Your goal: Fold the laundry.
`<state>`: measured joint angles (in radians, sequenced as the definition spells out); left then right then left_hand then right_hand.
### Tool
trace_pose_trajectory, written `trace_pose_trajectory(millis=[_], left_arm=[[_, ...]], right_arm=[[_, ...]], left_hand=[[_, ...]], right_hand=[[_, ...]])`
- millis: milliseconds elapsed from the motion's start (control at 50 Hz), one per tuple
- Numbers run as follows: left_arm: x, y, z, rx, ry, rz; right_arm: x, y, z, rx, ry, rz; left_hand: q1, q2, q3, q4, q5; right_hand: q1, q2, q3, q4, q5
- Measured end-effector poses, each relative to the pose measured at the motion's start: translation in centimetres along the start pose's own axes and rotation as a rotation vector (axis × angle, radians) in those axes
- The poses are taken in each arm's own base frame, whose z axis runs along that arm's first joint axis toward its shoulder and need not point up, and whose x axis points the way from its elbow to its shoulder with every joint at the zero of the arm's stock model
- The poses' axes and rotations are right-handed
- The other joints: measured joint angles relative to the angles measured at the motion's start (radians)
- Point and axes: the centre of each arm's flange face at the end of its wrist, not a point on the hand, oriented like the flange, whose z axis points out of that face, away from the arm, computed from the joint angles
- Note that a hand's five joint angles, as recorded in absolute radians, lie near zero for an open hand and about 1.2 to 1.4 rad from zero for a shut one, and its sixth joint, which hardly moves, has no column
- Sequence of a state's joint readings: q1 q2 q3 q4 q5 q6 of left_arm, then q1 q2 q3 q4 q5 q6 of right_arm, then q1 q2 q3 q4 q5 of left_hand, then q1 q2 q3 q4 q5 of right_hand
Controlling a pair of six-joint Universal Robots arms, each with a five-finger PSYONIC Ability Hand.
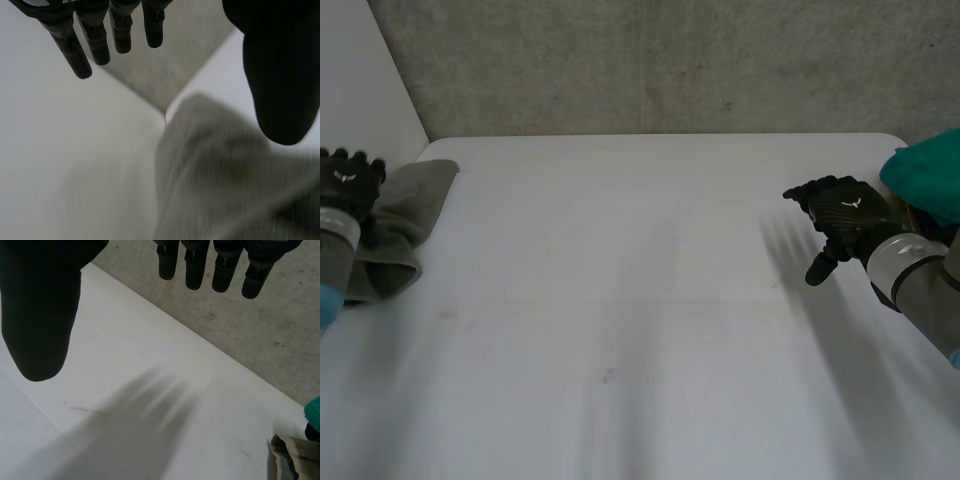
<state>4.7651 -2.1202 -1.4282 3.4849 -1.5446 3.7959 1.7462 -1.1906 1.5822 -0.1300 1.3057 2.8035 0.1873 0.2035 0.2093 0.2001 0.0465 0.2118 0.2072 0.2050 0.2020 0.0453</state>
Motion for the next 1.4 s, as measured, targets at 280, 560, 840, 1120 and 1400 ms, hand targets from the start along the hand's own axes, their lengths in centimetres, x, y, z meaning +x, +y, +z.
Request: trace_pose_trajectory(millis=[280,560,840,1120,1400], left_arm=[[-1.1,5.6,2.6,-0.092,0.01,0.125],[-0.7,4.8,4.7,-0.012,0.001,0.107],[-4.6,-16.1,-1.4,0.502,-0.022,-0.175],[-1.8,-28.6,-11.9,0.763,0.177,-0.596],[13.0,-16.2,-11.1,0.343,0.428,-0.644]], right_arm=[[-0.6,0.9,0.3,-0.02,-0.01,-0.007],[-0.7,1.0,0.4,-0.021,-0.005,-0.012],[0.3,0.1,0.1,0.008,0.02,-0.011],[1.1,-0.6,0.0,0.03,0.04,-0.005],[1.5,-0.4,0.2,0.024,0.034,0.006]], left_hand=[[0.0,0.0,0.0,0.0,0.0],[0.952,0.988,0.977,0.994,0.894],[0.968,0.993,0.979,0.998,0.933],[0.968,0.993,0.98,0.998,0.933],[0.968,0.994,0.983,0.998,0.933]], right_hand=[[0.0,0.0,0.0,0.0,0.0],[0.0,0.0,0.0,0.0,0.0],[0.0,0.0,0.0,0.0,0.0],[0.0,0.0,0.0,0.0,0.0],[0.0,0.0,0.0,0.0,0.0]])
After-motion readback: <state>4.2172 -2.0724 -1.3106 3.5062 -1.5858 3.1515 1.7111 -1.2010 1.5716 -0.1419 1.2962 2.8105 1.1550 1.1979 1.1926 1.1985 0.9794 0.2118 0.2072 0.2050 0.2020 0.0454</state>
